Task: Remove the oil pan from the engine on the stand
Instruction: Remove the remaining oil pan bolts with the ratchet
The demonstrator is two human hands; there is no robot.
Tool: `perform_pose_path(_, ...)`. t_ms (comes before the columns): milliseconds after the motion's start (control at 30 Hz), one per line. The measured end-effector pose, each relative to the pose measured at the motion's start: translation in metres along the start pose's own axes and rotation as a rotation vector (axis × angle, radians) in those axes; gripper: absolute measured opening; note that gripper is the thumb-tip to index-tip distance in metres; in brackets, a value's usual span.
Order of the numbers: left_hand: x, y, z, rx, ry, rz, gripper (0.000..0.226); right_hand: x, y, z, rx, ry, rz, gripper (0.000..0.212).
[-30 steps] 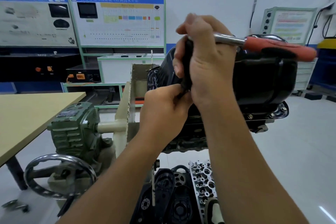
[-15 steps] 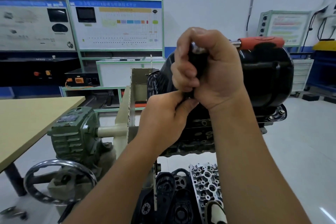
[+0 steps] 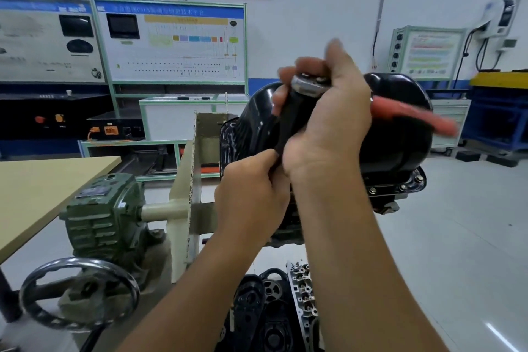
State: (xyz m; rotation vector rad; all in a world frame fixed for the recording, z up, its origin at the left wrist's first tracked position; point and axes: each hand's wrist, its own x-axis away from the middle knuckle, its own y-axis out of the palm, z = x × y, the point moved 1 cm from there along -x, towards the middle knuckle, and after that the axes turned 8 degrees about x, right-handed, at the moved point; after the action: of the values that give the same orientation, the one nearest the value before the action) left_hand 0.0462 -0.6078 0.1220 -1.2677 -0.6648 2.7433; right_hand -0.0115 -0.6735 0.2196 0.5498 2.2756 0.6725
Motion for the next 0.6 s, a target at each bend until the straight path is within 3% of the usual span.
perform_pose_path(100, 0.014, -0.011, -0.006, 0.069, 0.133, 0.063, 0.041, -0.009, -0.010, -0.014, 0.052, 0.223, -0.397, 0.041)
perform_pose_path(167, 0.011, -0.014, 0.000, 0.074, 0.139, 0.046, 0.040, -0.012, -0.014, -0.015, 0.041, 0.258, -0.524, 0.037)
perform_pose_path(333, 0.007, -0.020, 0.000, 0.056, 0.139, -0.010, 0.033, -0.006, -0.010, 0.003, 0.087, 0.091, -0.336, 0.047)
perform_pose_path(500, 0.010, -0.017, 0.009, 0.053, 0.074, 0.063, 0.043, 0.018, -0.010, 0.015, 0.499, -0.477, -0.077, 0.034)
perform_pose_path(533, 0.010, -0.017, 0.009, 0.062, 0.061, 0.054, 0.043, 0.017, -0.008, 0.014, 0.532, -0.493, -0.060, 0.034)
perform_pose_path(600, 0.008, -0.016, 0.007, 0.126, 0.053, 0.015, 0.039, 0.010, -0.007, 0.008, 0.459, -0.337, -0.116, 0.039)
